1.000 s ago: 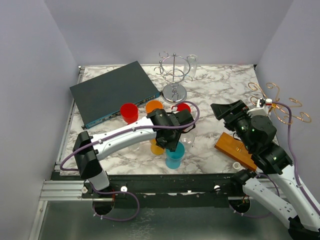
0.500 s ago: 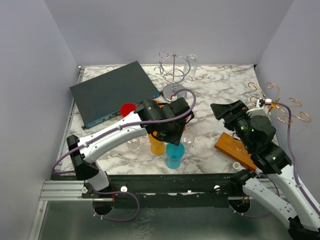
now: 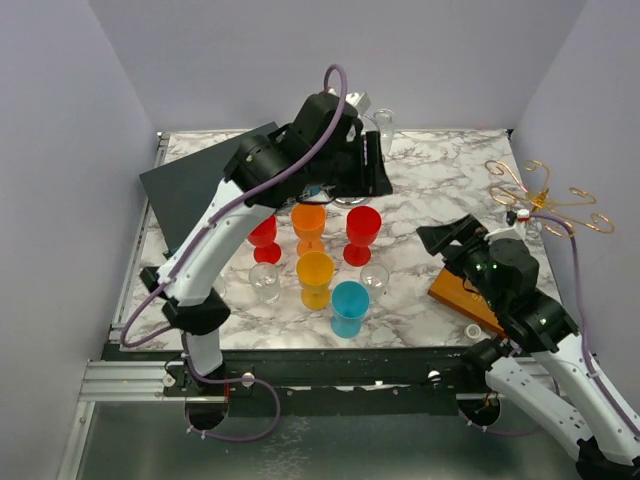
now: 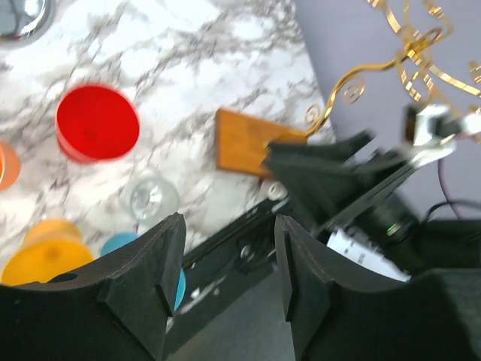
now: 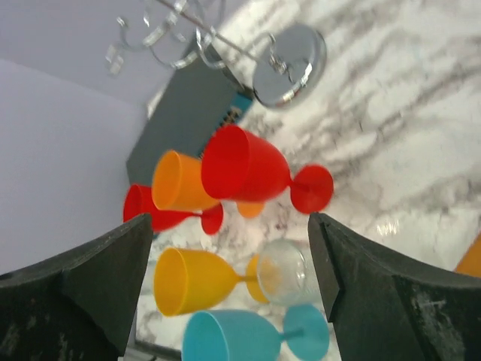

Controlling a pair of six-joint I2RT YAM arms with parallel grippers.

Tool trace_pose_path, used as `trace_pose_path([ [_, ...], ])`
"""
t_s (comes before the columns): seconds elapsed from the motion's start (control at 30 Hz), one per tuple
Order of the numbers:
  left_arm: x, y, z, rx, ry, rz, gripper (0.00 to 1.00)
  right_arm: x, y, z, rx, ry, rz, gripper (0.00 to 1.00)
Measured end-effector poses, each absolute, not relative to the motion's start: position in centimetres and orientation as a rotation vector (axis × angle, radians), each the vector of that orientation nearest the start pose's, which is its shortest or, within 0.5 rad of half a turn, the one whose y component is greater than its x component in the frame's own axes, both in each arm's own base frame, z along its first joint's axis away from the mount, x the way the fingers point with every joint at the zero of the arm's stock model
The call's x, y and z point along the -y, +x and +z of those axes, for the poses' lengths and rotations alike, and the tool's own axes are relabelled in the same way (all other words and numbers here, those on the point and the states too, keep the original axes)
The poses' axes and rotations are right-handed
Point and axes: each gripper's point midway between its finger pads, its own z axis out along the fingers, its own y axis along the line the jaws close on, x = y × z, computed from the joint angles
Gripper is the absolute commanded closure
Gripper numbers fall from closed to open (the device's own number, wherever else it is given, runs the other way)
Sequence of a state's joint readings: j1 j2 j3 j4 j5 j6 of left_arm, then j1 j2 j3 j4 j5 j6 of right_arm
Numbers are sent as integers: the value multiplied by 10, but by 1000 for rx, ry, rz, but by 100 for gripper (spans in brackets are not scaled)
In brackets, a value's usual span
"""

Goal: Take the wine glass off the wine glass rack
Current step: Place the wine glass at the center of the board, then adjust the wine rack at the center of the board.

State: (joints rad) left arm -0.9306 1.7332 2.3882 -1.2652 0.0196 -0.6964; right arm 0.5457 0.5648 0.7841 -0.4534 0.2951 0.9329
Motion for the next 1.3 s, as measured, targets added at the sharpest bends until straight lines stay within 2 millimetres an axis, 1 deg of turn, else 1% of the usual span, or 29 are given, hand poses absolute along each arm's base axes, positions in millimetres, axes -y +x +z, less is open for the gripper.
trace_pose_path([
  [0.03,353,235,406,-2304,268,-933,42,-120,232,273,-1809,577,774,10],
  [0.1,369,256,411,-2266,254,-983,40,-121,225,243,-1897,585,744,9],
  [0.17,390,275,404,-2253,258,-1042,40,-118,218,219,-1968,598,704,10],
  [0.2,397,281,401,-2251,258,-1064,40,-117,215,213,-1991,595,692,10],
  [0.27,412,295,391,-2254,259,-1109,39,-115,211,208,-2011,597,682,10],
  [0.4,442,318,375,-2244,263,-1205,35,-114,206,208,-2015,578,686,10],
  [0.53,464,332,365,-2228,271,-1302,33,-114,206,207,-2020,563,680,10],
  [0.63,477,335,363,-2209,283,-1375,33,-114,205,205,-2026,558,676,10],
  [0.67,485,336,364,-2197,289,-1420,33,-114,205,203,-2029,555,672,11],
  [0.73,493,336,367,-2176,295,-1479,33,-113,203,199,-2039,551,663,12],
  [0.8,499,335,374,-2152,288,-1544,33,-112,202,194,-2047,548,656,12],
  [0.83,505,335,379,-2121,296,-1589,34,-112,202,192,-2052,548,652,12],
  [0.97,516,334,399,-2046,273,-1717,35,-113,203,185,-2078,566,637,12],
  [1.03,523,336,403,-2017,264,-1765,36,-113,204,182,-2092,573,628,12],
  [1.1,533,337,403,-1992,255,-1822,37,-113,204,178,-2097,583,623,12],
  [1.27,559,339,369,-2046,214,-1878,39,-111,204,176,-2094,613,623,12],
  [1.3,565,338,358,-2075,198,-1885,40,-111,204,175,-2095,617,623,13],
])
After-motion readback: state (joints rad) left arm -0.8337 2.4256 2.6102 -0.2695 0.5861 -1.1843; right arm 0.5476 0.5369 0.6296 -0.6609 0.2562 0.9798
